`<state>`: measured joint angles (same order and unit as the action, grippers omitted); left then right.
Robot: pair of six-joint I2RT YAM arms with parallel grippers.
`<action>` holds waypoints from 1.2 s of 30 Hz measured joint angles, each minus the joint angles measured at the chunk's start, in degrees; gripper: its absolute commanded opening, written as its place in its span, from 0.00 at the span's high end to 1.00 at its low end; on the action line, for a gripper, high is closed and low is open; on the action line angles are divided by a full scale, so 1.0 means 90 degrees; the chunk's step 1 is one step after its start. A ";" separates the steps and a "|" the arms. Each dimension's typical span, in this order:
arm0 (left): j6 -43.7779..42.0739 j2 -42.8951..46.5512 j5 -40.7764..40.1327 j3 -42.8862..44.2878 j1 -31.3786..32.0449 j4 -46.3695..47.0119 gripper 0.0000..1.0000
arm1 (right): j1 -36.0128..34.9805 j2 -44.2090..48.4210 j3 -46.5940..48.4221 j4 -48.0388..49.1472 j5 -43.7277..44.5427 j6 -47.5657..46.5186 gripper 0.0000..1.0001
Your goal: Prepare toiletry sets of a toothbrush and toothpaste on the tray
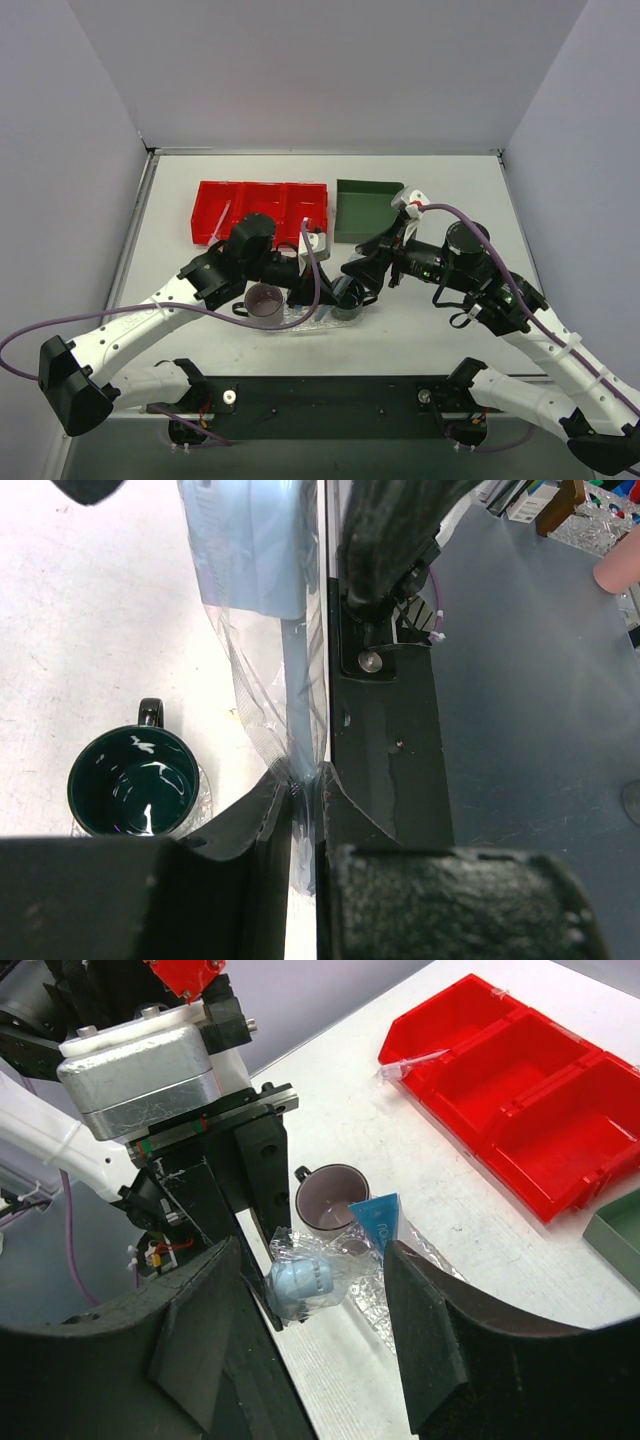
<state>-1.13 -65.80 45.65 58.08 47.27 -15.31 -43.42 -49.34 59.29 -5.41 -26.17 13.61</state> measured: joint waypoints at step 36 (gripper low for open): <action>0.0078 0.0019 -0.0153 -0.0017 -0.0075 -0.0058 0.28 | 0.0202 -0.0109 0.0000 -0.0007 -0.0617 0.0100 1.00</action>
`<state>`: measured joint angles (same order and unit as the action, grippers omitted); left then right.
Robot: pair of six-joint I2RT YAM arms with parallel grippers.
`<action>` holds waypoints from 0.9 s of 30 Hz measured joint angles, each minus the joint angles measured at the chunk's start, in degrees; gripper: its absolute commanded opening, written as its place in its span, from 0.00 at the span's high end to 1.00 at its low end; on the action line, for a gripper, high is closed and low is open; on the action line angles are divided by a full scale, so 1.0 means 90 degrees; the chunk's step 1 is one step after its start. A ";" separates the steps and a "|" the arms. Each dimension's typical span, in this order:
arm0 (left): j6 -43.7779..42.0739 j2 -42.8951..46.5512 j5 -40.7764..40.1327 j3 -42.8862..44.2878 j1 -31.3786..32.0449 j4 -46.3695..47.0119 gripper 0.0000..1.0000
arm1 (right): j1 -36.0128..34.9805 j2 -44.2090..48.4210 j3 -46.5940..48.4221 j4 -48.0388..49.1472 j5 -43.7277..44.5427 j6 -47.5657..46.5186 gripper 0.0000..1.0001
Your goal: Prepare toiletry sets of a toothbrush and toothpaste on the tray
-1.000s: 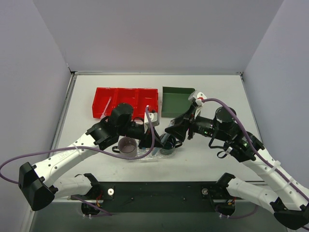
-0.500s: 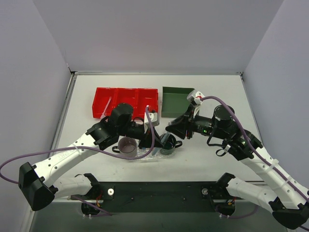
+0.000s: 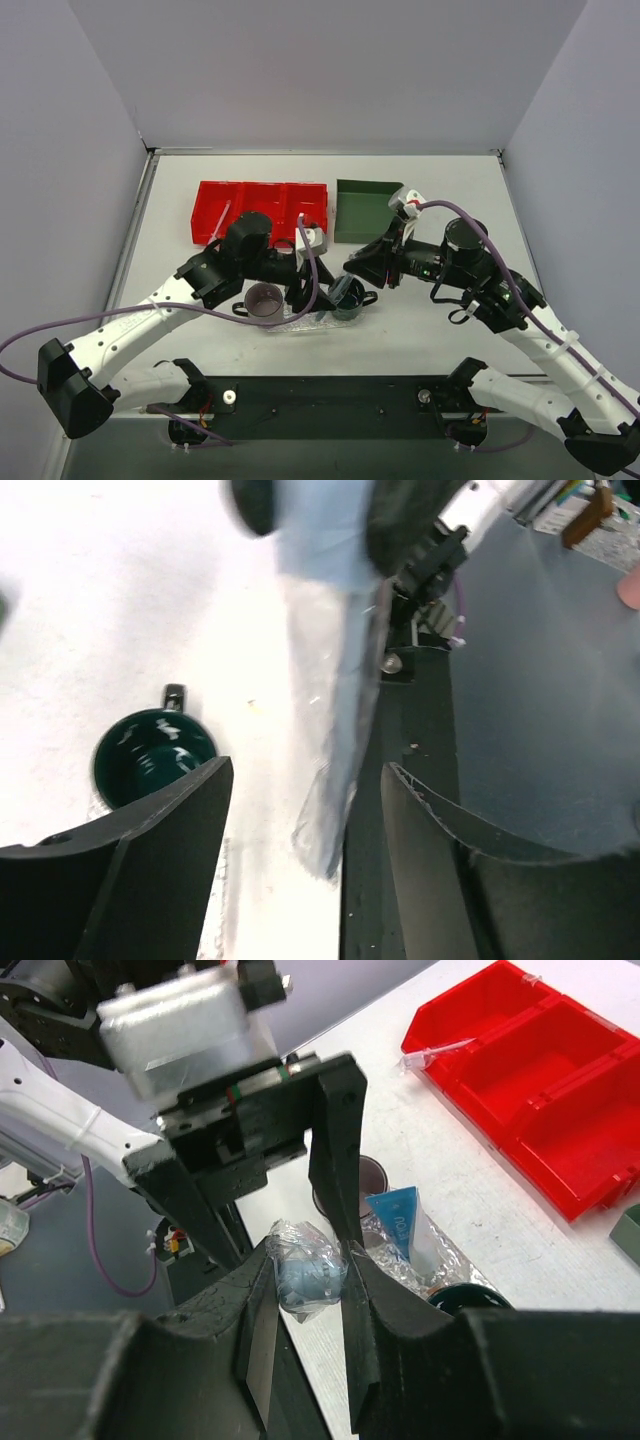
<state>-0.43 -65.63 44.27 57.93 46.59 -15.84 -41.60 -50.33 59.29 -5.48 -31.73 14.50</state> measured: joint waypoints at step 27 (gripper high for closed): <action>0.1231 0.0704 -0.4155 -0.0641 -0.2786 0.0539 0.24 | -0.3548 0.0852 -0.2229 0.2025 0.4753 -0.2183 1.00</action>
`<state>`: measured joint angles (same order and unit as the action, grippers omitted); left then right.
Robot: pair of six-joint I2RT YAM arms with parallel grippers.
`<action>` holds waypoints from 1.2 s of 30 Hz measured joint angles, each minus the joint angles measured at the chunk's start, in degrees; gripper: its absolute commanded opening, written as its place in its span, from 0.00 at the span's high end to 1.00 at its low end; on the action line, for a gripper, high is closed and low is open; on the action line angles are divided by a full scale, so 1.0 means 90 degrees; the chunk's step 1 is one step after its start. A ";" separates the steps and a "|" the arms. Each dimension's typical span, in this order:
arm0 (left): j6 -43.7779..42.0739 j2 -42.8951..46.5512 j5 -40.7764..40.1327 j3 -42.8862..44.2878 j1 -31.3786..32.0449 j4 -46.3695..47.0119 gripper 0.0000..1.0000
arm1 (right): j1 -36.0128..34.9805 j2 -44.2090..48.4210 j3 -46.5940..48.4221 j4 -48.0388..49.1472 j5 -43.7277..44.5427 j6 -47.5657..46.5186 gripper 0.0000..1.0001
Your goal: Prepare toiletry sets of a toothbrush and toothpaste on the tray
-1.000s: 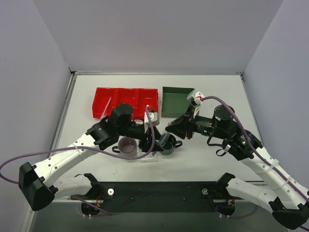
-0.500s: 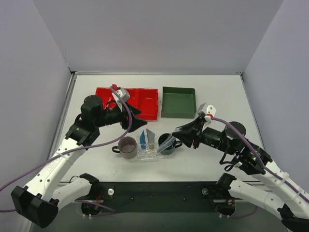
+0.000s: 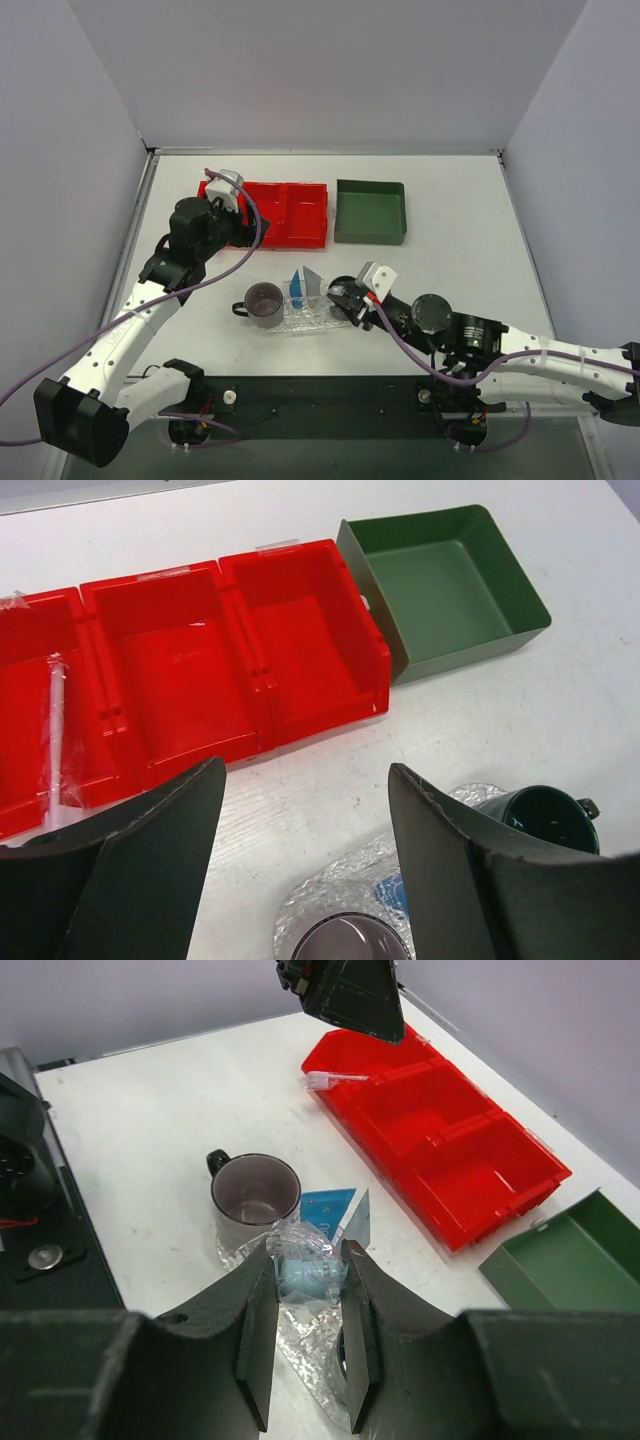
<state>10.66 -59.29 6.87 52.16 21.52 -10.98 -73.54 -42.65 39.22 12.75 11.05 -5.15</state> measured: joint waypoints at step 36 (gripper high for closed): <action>-0.0073 -0.0012 -0.0457 0.0000 0.0000 0.0000 0.24 | -0.0340 -0.0840 -0.0219 0.0797 0.1090 0.0068 1.00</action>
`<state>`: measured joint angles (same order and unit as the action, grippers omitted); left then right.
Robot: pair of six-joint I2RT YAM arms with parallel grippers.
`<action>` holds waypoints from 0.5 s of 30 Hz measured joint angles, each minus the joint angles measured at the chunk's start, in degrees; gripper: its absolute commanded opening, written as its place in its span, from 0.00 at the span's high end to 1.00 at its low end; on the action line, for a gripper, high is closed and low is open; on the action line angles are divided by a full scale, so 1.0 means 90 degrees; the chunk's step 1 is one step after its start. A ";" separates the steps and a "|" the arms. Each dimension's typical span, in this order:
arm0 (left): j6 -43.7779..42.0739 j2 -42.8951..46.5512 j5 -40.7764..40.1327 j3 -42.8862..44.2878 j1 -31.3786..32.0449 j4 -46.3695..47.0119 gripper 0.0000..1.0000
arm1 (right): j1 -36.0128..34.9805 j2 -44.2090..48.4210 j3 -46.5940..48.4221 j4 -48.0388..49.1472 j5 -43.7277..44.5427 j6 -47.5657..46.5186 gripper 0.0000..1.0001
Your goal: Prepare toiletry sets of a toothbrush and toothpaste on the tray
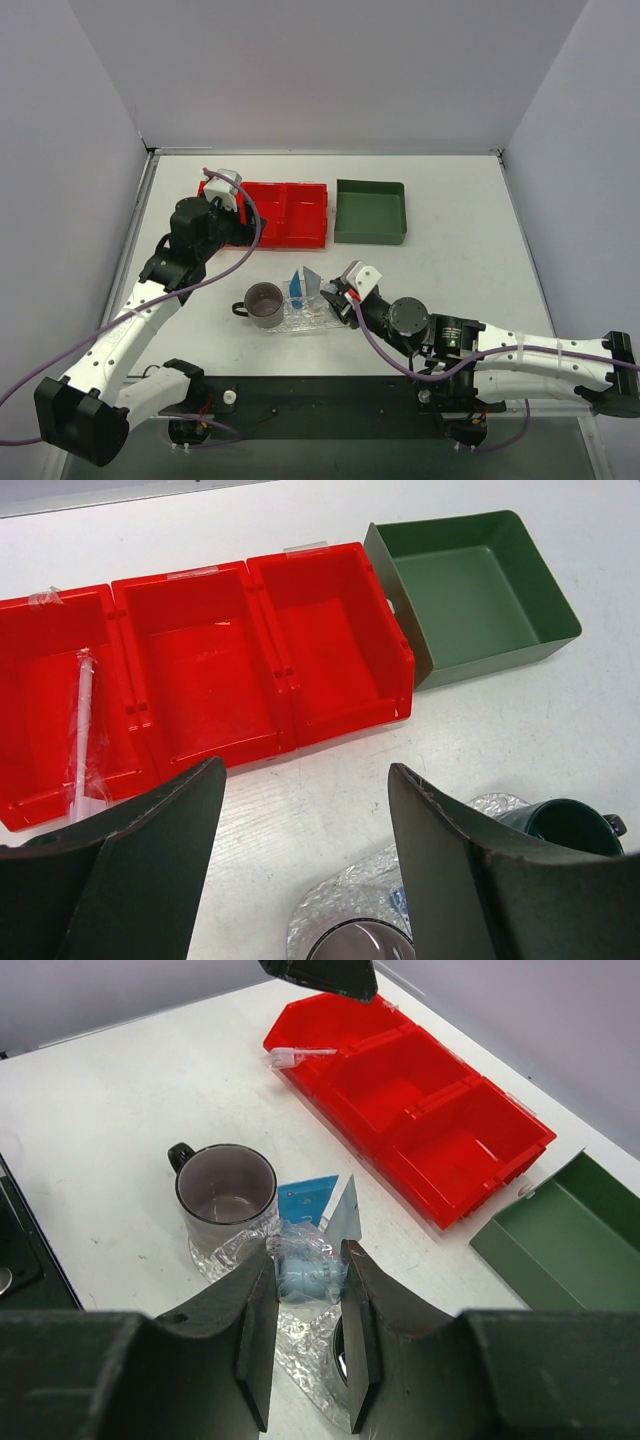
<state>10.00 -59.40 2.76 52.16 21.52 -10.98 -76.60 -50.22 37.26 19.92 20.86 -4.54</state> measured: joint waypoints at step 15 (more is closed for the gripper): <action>-0.0017 -0.0015 -0.0010 0.0000 0.0000 0.0002 0.24 | 0.0000 -0.0284 -0.0355 0.0542 0.0163 0.0005 1.00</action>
<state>9.85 -59.53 2.68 52.16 21.52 -10.96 -76.60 -52.77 34.06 24.80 22.33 -4.49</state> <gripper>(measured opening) 0.760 0.226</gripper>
